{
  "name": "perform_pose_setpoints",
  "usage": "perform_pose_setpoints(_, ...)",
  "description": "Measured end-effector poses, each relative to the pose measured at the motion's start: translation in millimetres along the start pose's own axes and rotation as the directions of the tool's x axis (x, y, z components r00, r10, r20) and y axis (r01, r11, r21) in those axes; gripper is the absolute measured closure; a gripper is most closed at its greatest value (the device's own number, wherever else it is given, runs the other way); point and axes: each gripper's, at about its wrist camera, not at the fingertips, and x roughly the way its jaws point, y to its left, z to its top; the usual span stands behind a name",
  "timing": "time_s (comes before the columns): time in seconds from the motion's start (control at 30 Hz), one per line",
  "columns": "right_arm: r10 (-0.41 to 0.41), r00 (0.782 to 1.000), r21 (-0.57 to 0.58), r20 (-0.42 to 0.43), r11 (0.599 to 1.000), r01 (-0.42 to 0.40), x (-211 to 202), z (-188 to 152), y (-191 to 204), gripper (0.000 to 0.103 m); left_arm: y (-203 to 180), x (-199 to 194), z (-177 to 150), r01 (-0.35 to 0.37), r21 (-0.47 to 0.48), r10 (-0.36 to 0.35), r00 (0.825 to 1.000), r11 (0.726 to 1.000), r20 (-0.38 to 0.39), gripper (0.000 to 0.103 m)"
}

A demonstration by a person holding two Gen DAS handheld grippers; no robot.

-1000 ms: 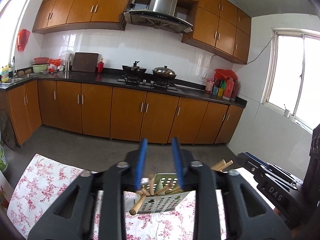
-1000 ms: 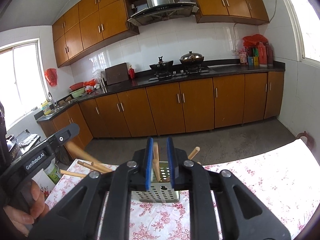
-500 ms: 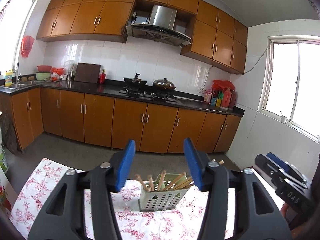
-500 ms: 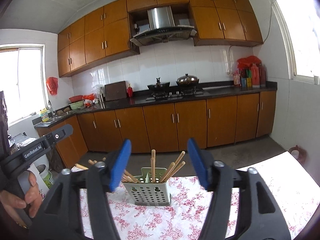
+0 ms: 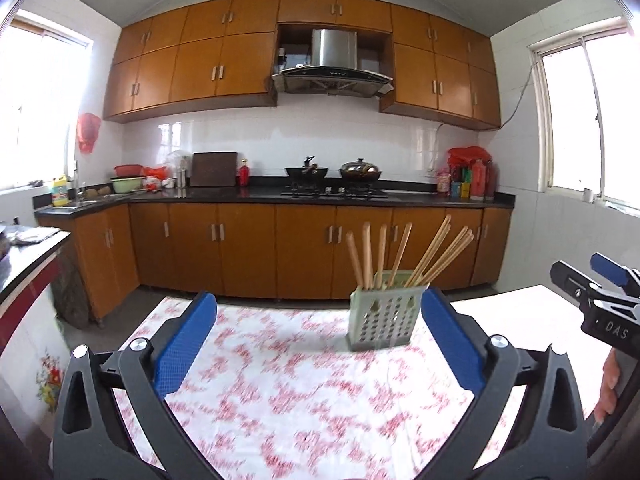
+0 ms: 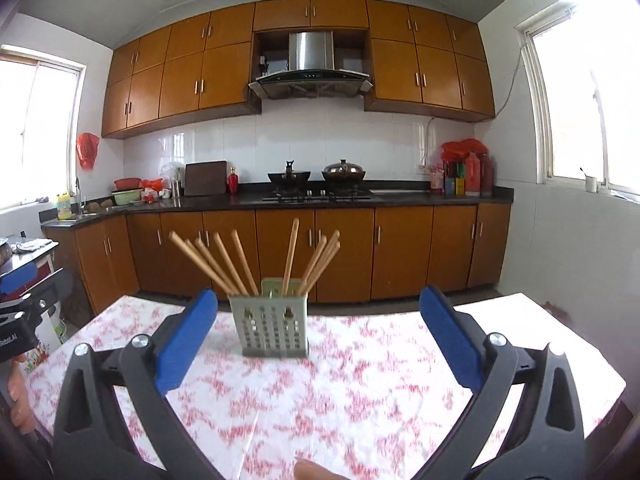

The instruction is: Organize utensils

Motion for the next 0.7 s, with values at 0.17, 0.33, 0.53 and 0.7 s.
perform_pose_setpoints(0.17, -0.032, 0.999, -0.074, 0.003, 0.997, 0.032, -20.1, -42.8, 11.8, 0.004, 2.0, -18.3, -37.5, -0.047, -0.016, 0.047, 0.999, 0.999, -0.027, 0.002)
perform_pose_setpoints(0.33, 0.004, 0.998, -0.087, -0.064, 0.996, -0.009, -31.5, -80.2, 16.4, 0.004, -7.4, -35.8, -73.0, -0.066, 0.038, 0.067, 0.997, 0.997, -0.037, 0.002)
perform_pose_setpoints(0.53, 0.006, 0.995, -0.083, -0.101, 0.996, -0.015, -42.1, -112.7, 17.6, 0.004, -4.6, -37.0, -96.7, -0.055, 0.003, 0.055, 0.994, 0.998, -0.091, 0.002)
perform_pose_setpoints(0.7, 0.011, 0.995, -0.055, -0.096, 0.998, -0.016, -47.9, -120.0, 15.1, 0.004, -1.0, -46.2, -107.0, -0.070, -0.009, 0.069, 0.995, 0.998, -0.078, 0.002)
